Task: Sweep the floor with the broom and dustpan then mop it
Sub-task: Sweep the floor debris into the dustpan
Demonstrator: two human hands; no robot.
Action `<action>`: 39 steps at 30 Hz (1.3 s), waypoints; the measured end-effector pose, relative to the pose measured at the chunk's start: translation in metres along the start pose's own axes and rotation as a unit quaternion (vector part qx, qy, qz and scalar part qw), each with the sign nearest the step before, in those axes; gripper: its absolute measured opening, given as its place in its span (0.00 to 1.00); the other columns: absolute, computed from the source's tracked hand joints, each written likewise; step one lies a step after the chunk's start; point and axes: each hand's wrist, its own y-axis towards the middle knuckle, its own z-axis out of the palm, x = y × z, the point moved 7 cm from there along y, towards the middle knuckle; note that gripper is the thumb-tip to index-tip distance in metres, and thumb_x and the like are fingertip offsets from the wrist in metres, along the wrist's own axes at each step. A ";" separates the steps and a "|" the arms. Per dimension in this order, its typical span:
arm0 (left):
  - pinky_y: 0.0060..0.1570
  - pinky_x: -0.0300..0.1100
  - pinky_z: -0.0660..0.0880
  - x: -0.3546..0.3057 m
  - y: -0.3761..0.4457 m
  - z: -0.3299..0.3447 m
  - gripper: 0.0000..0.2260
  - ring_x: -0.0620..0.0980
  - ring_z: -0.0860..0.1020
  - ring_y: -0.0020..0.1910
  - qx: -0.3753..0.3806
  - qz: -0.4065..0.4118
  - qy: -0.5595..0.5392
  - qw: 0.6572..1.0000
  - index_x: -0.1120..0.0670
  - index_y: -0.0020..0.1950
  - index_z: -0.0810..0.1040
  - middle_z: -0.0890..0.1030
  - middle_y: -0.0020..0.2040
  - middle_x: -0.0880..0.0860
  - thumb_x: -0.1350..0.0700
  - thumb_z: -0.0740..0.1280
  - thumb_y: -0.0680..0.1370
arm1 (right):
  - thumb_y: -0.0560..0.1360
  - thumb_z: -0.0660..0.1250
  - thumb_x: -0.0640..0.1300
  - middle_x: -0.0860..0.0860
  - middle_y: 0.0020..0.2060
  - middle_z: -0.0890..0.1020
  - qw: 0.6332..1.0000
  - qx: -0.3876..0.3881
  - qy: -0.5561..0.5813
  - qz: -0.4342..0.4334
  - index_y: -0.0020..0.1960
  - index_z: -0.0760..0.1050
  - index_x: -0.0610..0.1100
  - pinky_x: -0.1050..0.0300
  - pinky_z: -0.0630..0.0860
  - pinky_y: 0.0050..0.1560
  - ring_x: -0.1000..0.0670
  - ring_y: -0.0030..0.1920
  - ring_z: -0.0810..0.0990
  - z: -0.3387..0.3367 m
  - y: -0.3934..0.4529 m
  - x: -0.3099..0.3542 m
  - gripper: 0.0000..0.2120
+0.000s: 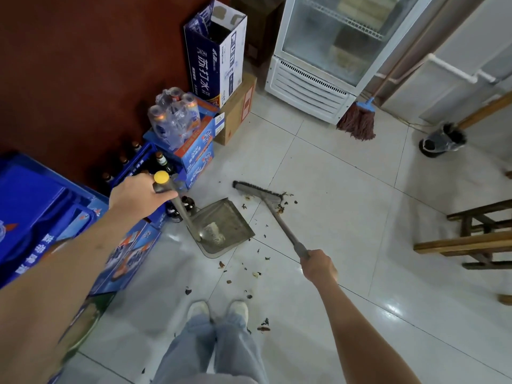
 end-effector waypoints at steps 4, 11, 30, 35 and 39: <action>0.40 0.46 0.74 -0.006 -0.002 0.008 0.21 0.59 0.78 0.42 -0.002 -0.004 0.003 1.000 0.52 0.30 0.69 0.75 0.33 0.54 0.37 0.71 0.69 | 0.78 0.58 0.50 0.51 0.36 0.76 1.000 -0.014 0.010 0.004 0.51 0.78 0.44 0.60 0.67 0.33 0.46 0.38 0.76 -0.025 0.026 -0.003 0.12; 0.39 0.46 0.73 -0.010 -0.005 0.012 0.20 0.57 0.76 0.38 -0.003 -0.022 0.012 1.000 0.51 0.31 0.71 0.75 0.31 0.54 0.38 0.71 0.69 | 0.79 0.57 0.56 0.46 0.41 0.79 0.997 -0.008 0.065 0.033 0.53 0.75 0.40 0.56 0.74 0.39 0.43 0.41 0.79 -0.044 0.064 -0.011 0.20; 0.37 0.43 0.69 0.003 -0.026 0.019 0.20 0.58 0.76 0.39 0.018 0.007 -0.013 1.000 0.50 0.29 0.70 0.73 0.30 0.51 0.38 0.72 0.70 | 0.78 0.56 0.58 0.47 0.35 0.77 0.986 0.034 0.149 0.069 0.50 0.74 0.41 0.51 0.79 0.46 0.42 0.43 0.82 0.031 -0.017 -0.017 0.21; 0.38 0.44 0.71 0.018 -0.037 0.014 0.19 0.62 0.79 0.44 0.005 0.020 -0.017 1.000 0.48 0.29 0.70 0.75 0.36 0.54 0.38 0.72 0.69 | 0.76 0.58 0.55 0.47 0.38 0.78 0.986 0.045 0.148 0.069 0.47 0.71 0.42 0.53 0.79 0.45 0.43 0.39 0.80 0.058 -0.051 -0.013 0.15; 0.38 0.44 0.71 0.028 -0.042 0.012 0.17 0.62 0.79 0.45 0.001 0.020 -0.010 1.000 0.49 0.33 0.72 0.75 0.36 0.54 0.38 0.72 0.69 | 0.77 0.57 0.52 0.45 0.40 0.80 0.986 0.047 0.144 0.076 0.52 0.74 0.40 0.56 0.77 0.42 0.42 0.41 0.81 0.073 -0.068 -0.012 0.16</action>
